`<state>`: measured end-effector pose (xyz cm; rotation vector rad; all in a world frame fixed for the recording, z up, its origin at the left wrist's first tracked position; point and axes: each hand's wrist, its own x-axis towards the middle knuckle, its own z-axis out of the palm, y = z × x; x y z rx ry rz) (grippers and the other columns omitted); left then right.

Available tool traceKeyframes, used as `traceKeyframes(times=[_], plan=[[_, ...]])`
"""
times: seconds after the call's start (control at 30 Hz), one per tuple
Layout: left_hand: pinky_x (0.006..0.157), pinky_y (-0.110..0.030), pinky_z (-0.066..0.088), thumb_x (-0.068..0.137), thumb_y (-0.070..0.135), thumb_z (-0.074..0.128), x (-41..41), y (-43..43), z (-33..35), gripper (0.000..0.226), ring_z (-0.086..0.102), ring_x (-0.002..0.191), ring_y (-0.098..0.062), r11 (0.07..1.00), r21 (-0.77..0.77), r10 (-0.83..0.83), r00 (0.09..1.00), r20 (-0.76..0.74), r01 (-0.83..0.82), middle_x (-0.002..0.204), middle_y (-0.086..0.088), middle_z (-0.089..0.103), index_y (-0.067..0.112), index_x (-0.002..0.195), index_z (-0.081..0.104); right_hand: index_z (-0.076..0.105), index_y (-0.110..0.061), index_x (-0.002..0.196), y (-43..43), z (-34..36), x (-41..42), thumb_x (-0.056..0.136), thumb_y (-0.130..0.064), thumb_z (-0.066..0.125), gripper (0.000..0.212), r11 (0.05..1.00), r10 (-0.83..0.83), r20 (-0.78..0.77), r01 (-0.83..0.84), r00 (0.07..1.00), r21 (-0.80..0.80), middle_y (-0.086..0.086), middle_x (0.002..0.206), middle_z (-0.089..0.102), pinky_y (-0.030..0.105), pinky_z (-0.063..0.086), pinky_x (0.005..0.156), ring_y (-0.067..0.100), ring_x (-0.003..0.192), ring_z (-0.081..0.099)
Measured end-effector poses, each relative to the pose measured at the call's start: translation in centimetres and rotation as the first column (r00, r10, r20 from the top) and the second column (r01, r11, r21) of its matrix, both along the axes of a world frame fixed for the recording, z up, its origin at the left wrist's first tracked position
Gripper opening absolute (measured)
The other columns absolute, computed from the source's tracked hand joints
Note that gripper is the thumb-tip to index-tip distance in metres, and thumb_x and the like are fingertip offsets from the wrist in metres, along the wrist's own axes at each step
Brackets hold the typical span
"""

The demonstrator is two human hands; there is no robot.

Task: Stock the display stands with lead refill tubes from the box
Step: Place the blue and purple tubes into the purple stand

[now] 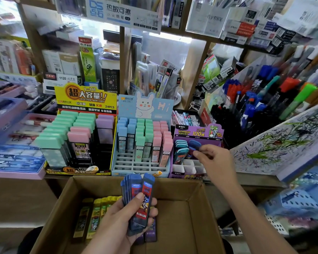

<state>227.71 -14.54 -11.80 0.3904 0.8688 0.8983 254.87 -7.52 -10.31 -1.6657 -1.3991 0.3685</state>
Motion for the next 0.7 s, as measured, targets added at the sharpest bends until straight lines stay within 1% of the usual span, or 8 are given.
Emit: traceKeyframes(times=[0.1,0.13,0.2,0.27,0.33,0.43,0.63,0.7], plan=[[0.054,-0.034,0.059,0.088,0.011,0.067,0.10,-0.05,0.13,0.025,0.070,0.065,-0.033,1.000,-0.002,-0.005,1.000,0.007,0.005,0.100,-0.032,0.073,0.001,0.111,0.067,0.076,-0.014,0.082,0.28,-0.09,-0.07,0.092,-0.014,0.076,0.010,0.999,-0.019,0.072,0.021,0.997,-0.028,-0.009,0.075,0.075,0.015,0.049,0.063,0.004,0.073,0.069],[0.055,-0.034,0.059,0.088,0.012,0.067,0.13,-0.06,0.13,0.025,0.070,0.065,-0.033,1.000,-0.002,-0.006,1.000,0.004,0.006,0.101,-0.032,0.073,0.001,0.111,0.067,0.076,-0.012,0.083,0.36,-0.12,-0.10,0.094,-0.017,0.074,0.012,0.999,-0.027,0.098,0.031,0.995,-0.036,-0.007,0.075,0.075,0.019,0.050,0.064,0.006,0.072,0.068],[0.056,-0.034,0.059,0.088,0.013,0.068,0.16,-0.07,0.05,0.026,0.070,0.066,-0.033,1.000,-0.001,-0.011,1.000,-0.010,0.011,0.101,-0.032,0.073,0.001,0.111,0.067,0.075,-0.013,0.080,0.48,-0.17,-0.18,0.097,-0.024,0.070,0.021,0.996,-0.049,0.174,0.061,0.983,-0.065,-0.004,0.070,0.072,0.034,0.049,0.063,0.015,0.067,0.066],[0.057,-0.034,0.059,0.087,0.014,0.069,0.19,-0.07,-0.04,0.028,0.070,0.067,-0.034,1.000,-0.004,-0.017,1.000,-0.016,0.017,0.101,-0.031,0.073,0.001,0.113,0.067,0.067,-0.019,0.070,0.54,-0.14,-0.38,0.100,-0.029,0.066,0.032,0.992,-0.065,0.254,0.091,0.965,-0.092,-0.005,0.059,0.062,0.035,0.041,0.055,0.013,0.056,0.056],[0.057,-0.035,0.059,0.087,0.014,0.069,0.22,-0.06,-0.10,0.031,0.070,0.067,-0.034,1.000,-0.008,-0.022,1.000,-0.010,0.022,0.101,-0.031,0.073,0.001,0.115,0.066,0.054,-0.026,0.061,0.63,-0.05,-0.64,0.100,-0.032,0.064,0.041,0.988,-0.085,0.290,0.118,0.953,-0.099,-0.006,0.052,0.054,0.032,0.034,0.051,0.009,0.050,0.049],[0.057,-0.034,0.059,0.085,0.016,0.069,0.26,-0.06,-0.15,0.033,0.069,0.067,-0.034,1.000,-0.010,-0.025,1.000,0.005,0.025,0.101,-0.032,0.073,0.002,0.115,0.066,0.048,-0.026,0.056,0.71,0.03,-0.86,0.099,-0.035,0.065,0.047,0.987,-0.112,0.285,0.141,0.952,-0.083,-0.006,0.050,0.053,0.030,0.034,0.050,0.008,0.049,0.049],[0.057,-0.035,0.058,0.084,0.017,0.070,0.16,0.02,-0.34,0.035,0.070,0.069,-0.034,1.000,-0.013,-0.027,0.999,0.026,0.027,0.102,-0.031,0.073,0.003,0.116,0.066,0.053,-0.023,0.058,0.64,0.02,-0.85,0.099,-0.034,0.066,0.044,0.990,-0.096,0.267,0.119,0.959,-0.071,-0.003,0.053,0.057,0.033,0.036,0.052,0.012,0.051,0.052],[0.057,-0.035,0.058,0.083,0.016,0.071,0.09,0.09,-0.46,0.037,0.069,0.069,-0.035,0.999,-0.024,-0.031,0.999,0.044,0.032,0.103,-0.031,0.072,0.003,0.117,0.066,0.054,-0.024,0.060,0.46,0.04,-0.91,0.099,-0.031,0.066,0.042,0.993,-0.089,0.245,0.106,0.965,-0.060,-0.004,0.053,0.056,0.034,0.036,0.053,0.011,0.051,0.050]])
